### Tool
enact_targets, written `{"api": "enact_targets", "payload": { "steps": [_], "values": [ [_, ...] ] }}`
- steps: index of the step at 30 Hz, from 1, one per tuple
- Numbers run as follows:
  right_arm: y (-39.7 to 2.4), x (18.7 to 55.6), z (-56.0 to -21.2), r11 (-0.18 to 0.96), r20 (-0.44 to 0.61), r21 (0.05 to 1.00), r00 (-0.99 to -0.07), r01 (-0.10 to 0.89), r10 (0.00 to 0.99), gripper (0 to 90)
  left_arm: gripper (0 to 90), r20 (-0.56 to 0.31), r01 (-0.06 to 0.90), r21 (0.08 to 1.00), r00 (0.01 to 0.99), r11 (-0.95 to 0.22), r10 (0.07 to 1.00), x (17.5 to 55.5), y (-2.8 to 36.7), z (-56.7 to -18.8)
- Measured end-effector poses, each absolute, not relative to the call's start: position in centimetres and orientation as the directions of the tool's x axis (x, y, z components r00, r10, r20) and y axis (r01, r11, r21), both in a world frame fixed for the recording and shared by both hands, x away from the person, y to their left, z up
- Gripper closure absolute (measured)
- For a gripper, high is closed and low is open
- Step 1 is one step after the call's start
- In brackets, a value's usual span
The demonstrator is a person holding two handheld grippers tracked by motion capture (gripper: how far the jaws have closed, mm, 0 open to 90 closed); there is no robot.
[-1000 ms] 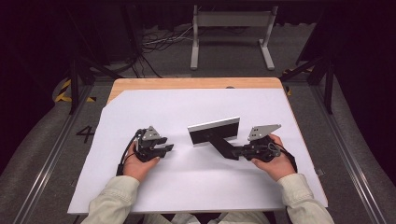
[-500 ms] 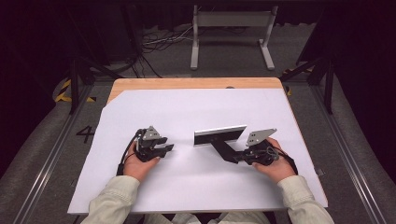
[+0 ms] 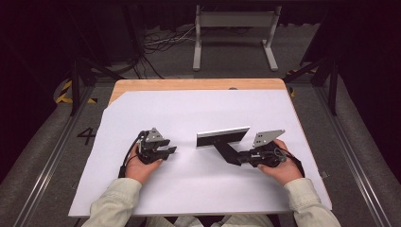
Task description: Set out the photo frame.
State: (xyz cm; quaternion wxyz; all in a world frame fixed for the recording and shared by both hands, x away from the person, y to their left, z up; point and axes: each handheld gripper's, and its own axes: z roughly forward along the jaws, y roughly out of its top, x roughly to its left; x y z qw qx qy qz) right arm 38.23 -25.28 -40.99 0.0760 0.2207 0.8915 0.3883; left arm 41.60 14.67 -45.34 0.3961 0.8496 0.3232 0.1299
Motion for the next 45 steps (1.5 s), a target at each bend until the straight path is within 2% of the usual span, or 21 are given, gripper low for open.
{"api": "enact_targets", "payload": {
  "steps": [8,13,21,28,33,40,45],
  "values": [
    [-25.9,37.3,-39.6,0.601,-0.018,0.745,-0.893,0.288,0.45,72.5,57.4,-0.059,0.481,0.735,0.748,-0.478,0.661,42.1,14.2,-45.4],
    [-26.9,37.1,-39.3,0.627,-0.057,0.736,-0.9,0.254,0.432,74.0,61.6,-0.036,0.451,0.724,0.779,-0.521,0.626,42.3,13.5,-45.2],
    [-28.6,37.2,-38.9,0.591,-0.031,0.755,-0.886,0.282,0.463,74.1,62.4,-0.057,0.437,0.749,0.791,-0.498,0.609,42.2,13.0,-44.4],
    [-29.7,37.2,-38.9,0.584,-0.046,0.756,-0.866,0.296,0.498,76.5,63.1,-0.041,0.415,0.761,0.798,-0.498,0.601,42.2,12.3,-44.0],
    [-30.1,37.1,-39.1,0.578,-0.047,0.755,-0.853,0.311,0.519,76.8,67.6,-0.012,0.397,0.774,0.787,-0.493,0.616,42.3,12.0,-44.0],
    [-30.4,37.4,-39.1,0.583,-0.044,0.749,-0.855,0.314,0.516,77.6,73.5,-0.022,0.378,0.804,0.789,-0.458,0.614,42.4,11.7,-44.2],
    [-30.5,37.4,-39.0,0.58,-0.039,0.751,-0.856,0.315,0.515,77.8,82.2,-0.042,0.374,0.823,0.791,-0.428,0.61,42.6,11.2,-44.2]
  ]
}}
